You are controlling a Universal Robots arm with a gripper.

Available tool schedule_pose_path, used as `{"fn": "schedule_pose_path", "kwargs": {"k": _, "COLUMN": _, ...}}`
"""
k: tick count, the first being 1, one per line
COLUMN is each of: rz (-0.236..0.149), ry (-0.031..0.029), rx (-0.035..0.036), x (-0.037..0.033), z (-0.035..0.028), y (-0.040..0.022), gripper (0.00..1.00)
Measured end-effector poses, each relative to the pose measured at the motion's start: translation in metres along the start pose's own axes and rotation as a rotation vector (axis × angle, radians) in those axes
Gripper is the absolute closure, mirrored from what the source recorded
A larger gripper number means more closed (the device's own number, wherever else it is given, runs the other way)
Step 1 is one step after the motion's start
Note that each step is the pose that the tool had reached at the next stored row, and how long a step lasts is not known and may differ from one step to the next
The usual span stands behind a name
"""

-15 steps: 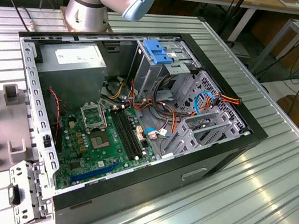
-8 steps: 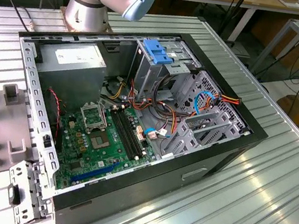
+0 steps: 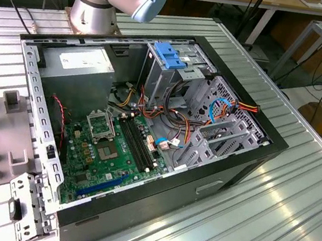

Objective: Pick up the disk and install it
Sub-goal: 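Reach for the disk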

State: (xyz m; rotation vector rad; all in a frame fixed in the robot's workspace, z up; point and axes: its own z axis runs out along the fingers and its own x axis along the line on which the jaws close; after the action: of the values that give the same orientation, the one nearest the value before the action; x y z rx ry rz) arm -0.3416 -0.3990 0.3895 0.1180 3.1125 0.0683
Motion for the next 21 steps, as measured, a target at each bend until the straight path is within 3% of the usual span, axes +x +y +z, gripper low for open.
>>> {"fn": "schedule_pose_path", "kwargs": {"k": 21, "rz": 0.000, "ry": 0.0000, "rx": 0.0000, "x": 0.0065, "z": 0.0009, "y": -0.0005, "gripper": 0.89}}
